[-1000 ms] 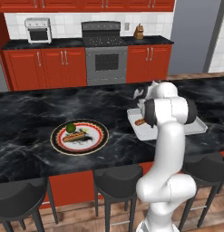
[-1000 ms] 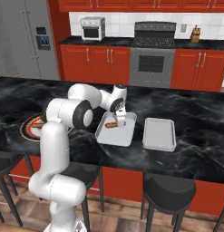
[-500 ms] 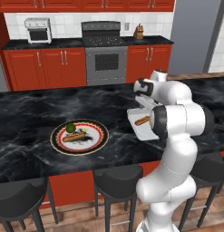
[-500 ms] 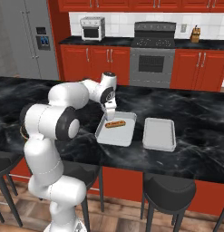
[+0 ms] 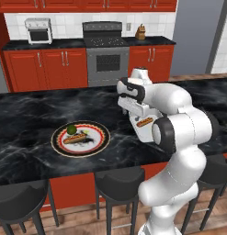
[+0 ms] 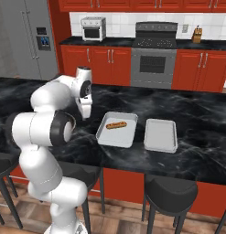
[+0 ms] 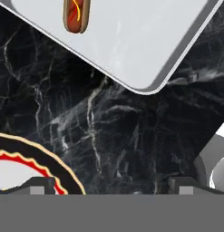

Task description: Place one cooked food and one vegetable from the large plate to each tupperware container.

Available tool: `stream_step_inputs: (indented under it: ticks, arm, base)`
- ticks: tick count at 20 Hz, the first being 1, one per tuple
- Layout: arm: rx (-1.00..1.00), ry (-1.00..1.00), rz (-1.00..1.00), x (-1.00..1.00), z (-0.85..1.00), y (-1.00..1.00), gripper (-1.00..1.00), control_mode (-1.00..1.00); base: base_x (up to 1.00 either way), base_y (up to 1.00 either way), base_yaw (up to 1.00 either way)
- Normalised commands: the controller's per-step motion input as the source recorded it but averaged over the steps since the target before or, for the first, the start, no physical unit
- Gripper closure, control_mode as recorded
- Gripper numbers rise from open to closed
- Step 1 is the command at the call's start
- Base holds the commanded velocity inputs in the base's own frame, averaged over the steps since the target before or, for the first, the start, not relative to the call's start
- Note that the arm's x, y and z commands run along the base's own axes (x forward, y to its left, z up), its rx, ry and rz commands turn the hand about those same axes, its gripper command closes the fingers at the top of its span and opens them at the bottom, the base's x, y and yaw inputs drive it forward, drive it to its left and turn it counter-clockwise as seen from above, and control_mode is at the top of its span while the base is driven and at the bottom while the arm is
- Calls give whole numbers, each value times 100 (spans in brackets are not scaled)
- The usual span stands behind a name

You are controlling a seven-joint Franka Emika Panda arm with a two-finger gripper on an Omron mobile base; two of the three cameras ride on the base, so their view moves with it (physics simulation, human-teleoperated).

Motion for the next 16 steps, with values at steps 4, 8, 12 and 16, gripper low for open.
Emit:
stream_step_inputs:
  ticks: [4, 8, 12, 16]
  arm:
    - [0, 14, 0, -49, 0, 97, -100, -100]
    - [0, 0, 1, -10, -2, 76, -100, -100]
    - [0, -5, 2, 2, -11, 59, -100, -100]
    - [0, -2, 0, 0, -13, 71, -100, -100]
  base:
    - [0, 0, 0]
    - [0, 0, 0]
    - [0, 0, 0]
    - [0, 0, 0]
